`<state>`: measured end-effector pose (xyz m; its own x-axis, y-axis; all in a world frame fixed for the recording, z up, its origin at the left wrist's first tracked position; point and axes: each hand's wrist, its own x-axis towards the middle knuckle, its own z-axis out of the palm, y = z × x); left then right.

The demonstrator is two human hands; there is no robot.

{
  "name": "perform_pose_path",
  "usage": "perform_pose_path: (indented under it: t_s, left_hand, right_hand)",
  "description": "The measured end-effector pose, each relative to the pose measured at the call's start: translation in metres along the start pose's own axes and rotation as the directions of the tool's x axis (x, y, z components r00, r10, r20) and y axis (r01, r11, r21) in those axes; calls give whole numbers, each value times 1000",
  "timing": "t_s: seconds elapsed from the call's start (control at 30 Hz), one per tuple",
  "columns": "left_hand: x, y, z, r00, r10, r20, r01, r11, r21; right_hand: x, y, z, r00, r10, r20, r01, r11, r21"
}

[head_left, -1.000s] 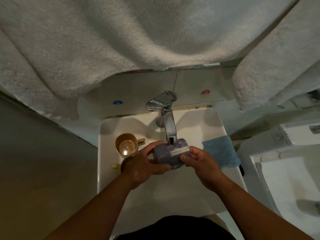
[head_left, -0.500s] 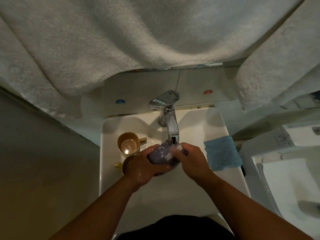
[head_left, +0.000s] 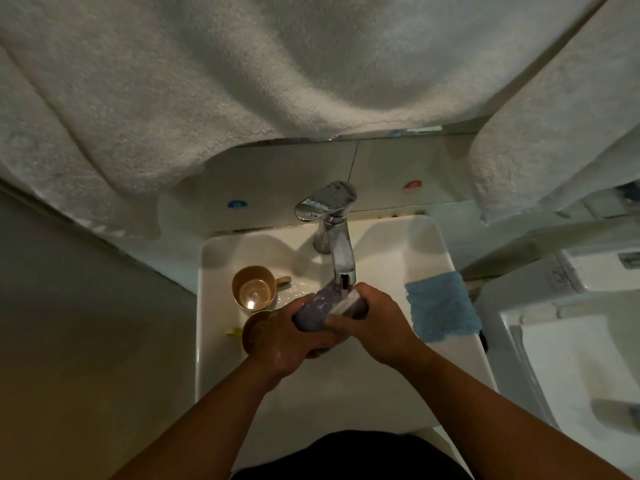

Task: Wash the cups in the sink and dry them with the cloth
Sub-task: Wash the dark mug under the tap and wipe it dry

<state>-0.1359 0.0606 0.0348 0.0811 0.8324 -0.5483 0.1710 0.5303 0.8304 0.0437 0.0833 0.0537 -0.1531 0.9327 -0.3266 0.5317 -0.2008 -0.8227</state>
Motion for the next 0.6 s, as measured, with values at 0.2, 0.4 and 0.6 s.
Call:
perform_pose_path:
  t_s: [0.2,0.4,0.6]
  left_hand:
    - [-1,-1,5,998,63,-8,-62,994,87]
    - [-1,-2,3,990,136,-27,-130,976,175]
    - [2,-6,4,979,202,-31,-190,955,230]
  right_hand:
    - [6,-3,2,982,113,-151,-117,993,-23]
    - [6,-5,2,989,44,-140,-55,995,-79]
    - [-1,-4,3,999,37,-38,-38,999,-36]
